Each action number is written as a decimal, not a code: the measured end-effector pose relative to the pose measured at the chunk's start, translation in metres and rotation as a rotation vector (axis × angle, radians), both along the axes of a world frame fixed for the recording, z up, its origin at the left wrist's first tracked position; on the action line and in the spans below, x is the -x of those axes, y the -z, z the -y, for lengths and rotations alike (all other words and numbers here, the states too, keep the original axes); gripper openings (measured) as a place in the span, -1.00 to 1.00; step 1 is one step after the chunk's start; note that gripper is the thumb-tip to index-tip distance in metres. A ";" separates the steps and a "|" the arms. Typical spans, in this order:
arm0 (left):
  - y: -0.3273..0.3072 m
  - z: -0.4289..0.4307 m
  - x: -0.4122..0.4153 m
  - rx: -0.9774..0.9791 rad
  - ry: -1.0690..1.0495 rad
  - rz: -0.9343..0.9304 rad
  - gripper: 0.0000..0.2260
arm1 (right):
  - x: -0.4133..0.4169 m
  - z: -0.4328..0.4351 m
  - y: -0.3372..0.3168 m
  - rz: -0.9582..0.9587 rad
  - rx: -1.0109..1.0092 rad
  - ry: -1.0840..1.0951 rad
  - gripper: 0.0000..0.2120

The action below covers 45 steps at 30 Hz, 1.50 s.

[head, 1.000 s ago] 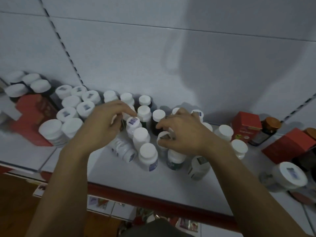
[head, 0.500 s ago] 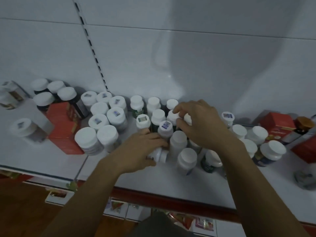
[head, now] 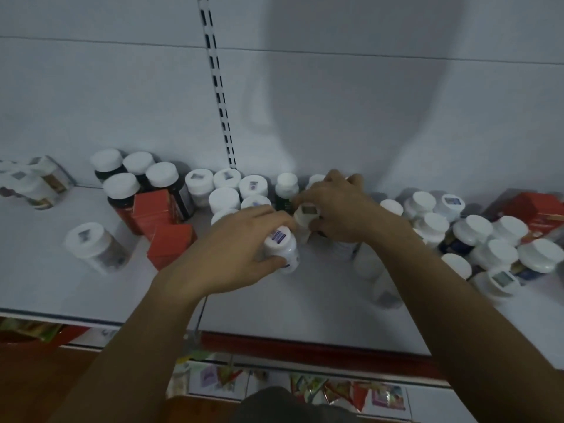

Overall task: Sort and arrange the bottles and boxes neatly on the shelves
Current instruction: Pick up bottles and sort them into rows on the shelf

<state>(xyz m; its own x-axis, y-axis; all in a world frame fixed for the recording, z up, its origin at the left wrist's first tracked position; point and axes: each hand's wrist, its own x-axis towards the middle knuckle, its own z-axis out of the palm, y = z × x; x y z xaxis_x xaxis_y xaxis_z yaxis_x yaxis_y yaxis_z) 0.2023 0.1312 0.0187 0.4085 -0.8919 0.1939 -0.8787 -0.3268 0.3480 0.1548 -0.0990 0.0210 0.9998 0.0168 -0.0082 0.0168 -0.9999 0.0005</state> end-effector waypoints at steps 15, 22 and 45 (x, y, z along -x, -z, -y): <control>0.014 0.073 -0.027 -0.101 -0.159 0.001 -0.56 | 0.074 0.045 -0.036 0.664 -0.573 0.546 -0.69; 0.000 0.139 -0.045 -0.042 -0.173 -0.010 -0.62 | 0.116 0.073 -0.031 0.724 -0.667 0.619 -0.75; -0.016 0.118 -0.053 0.051 -0.232 -0.098 -0.56 | 0.116 0.099 -0.028 0.596 -0.770 0.435 -0.71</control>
<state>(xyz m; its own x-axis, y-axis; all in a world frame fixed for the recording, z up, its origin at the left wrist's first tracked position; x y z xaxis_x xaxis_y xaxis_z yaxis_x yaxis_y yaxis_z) 0.2558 0.0133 0.0352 0.6199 -0.7624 0.1856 -0.7436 -0.4952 0.4492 0.0385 -0.1979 0.0492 0.7602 -0.5506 0.3449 -0.1362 -0.6540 -0.7441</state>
